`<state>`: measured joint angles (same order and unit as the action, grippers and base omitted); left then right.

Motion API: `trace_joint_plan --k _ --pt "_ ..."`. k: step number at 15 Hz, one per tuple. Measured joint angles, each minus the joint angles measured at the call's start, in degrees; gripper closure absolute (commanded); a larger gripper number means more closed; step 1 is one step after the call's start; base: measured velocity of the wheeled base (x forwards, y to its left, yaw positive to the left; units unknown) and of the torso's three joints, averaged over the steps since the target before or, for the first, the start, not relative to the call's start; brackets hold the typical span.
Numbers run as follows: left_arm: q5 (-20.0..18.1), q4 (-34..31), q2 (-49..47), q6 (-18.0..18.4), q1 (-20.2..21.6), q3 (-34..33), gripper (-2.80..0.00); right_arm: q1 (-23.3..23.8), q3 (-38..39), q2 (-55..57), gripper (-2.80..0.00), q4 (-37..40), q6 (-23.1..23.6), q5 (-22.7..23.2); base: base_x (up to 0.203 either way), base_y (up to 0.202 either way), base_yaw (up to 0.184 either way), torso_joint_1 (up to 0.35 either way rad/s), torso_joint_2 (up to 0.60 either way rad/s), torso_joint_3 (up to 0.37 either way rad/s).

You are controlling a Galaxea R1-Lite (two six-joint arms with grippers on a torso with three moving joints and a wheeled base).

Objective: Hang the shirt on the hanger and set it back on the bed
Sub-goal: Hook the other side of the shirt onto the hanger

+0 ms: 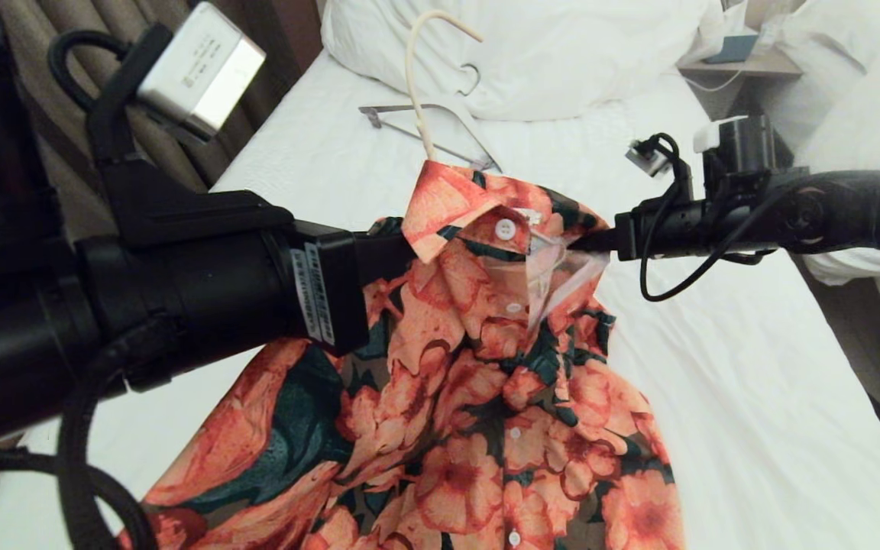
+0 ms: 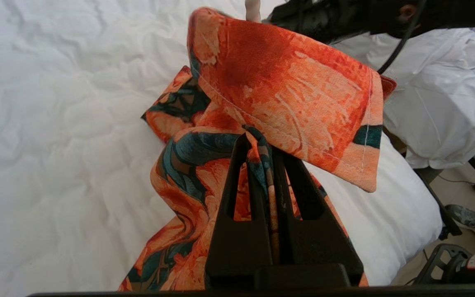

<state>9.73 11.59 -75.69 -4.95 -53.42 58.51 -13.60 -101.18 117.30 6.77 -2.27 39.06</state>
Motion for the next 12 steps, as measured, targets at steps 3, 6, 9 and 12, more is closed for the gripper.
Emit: trace_joint_plan --k 3,6,9,12 --pt "0.0 0.2 -0.3 0.0 0.0 -0.2 0.00 -0.7 0.0 -2.6 0.00 1.1 -0.9 0.1 0.000 0.000 0.000 0.000 0.00 0.000" --pt "0.4 0.5 -0.7 0.0 0.2 -0.3 0.00 -2.0 0.2 -6.4 0.00 1.8 -3.7 0.2 0.000 0.000 0.000 0.000 0.00 0.000" --pt "0.7 4.1 -1.0 -0.1 0.5 -1.3 0.00 -4.0 0.4 -9.8 0.00 2.9 -4.6 0.2 0.000 0.000 0.000 0.000 0.00 0.000" --pt "0.5 14.2 -1.3 0.0 0.5 -4.1 0.00 -6.6 0.0 -12.0 0.00 2.6 -5.6 0.1 0.000 0.000 0.000 0.000 0.00 0.000"
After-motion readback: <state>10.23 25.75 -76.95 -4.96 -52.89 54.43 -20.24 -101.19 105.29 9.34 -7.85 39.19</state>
